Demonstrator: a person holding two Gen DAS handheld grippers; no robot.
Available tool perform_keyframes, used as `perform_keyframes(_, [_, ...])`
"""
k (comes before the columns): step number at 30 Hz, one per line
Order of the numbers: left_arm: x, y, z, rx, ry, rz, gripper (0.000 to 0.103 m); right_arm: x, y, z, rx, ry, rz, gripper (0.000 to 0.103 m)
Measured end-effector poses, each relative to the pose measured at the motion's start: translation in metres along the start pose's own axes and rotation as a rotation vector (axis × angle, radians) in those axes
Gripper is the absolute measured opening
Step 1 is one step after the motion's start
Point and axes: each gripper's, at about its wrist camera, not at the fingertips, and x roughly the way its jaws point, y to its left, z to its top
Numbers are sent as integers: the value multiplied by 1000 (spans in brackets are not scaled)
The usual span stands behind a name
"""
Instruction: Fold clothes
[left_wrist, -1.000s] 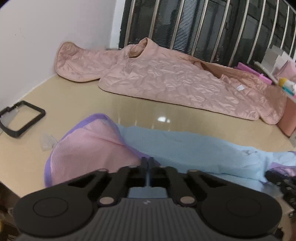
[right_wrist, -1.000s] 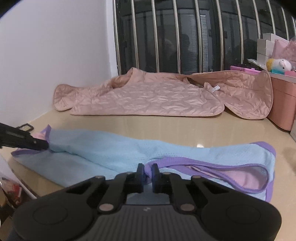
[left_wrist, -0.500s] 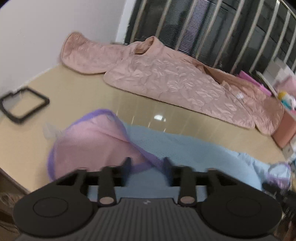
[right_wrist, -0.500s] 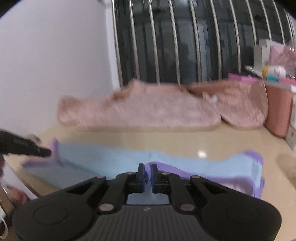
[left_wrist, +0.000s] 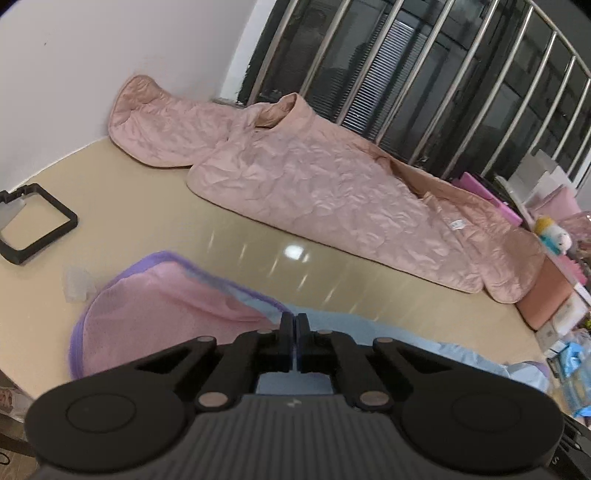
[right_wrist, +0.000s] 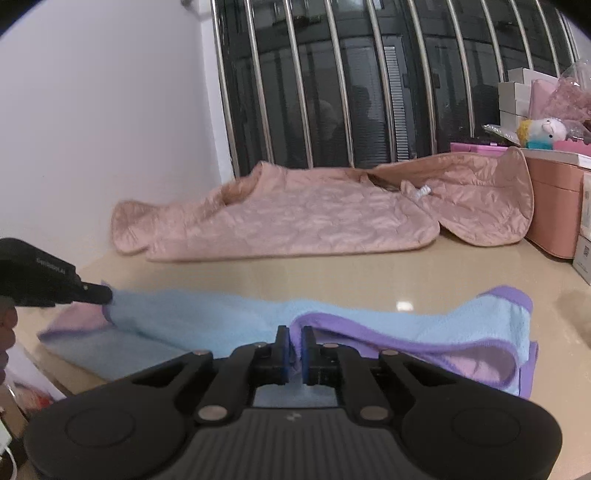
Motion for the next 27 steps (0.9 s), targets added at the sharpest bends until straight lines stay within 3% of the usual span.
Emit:
perform_keyframes(4, [-2,7,-6,11,-2,53,1,-6,0,5,3,14,-4,5])
perform_keyframes(7, [13,20,-19,16,60,117,1,2,-2,-3,-18,91,-30,5])
perform_keyframes(10, [7,24,-23,49,6,169,4,3,0,-11,-35,104,-42,6])
perform_keyframes(15, [4,30,-13,41,-30,179,26,-6,3,-4,-39,90,-36,10])
perform_keyframes(18, [8,19,-2,115,-44,168,34,-8,6,-1,-41,57,-32,10])
perform_keyframes(22, [34,11,7,164,-28,194,31,1,8,-6,-52,60,-48,10])
perform_keyframes(24, [48,11,10,184,6,214,12,6,9,-8,-57,62,-57,10])
perform_keyframes(27, [51,16,9,195,-3,241,12,13,10,-12,-65,64,-70,14])
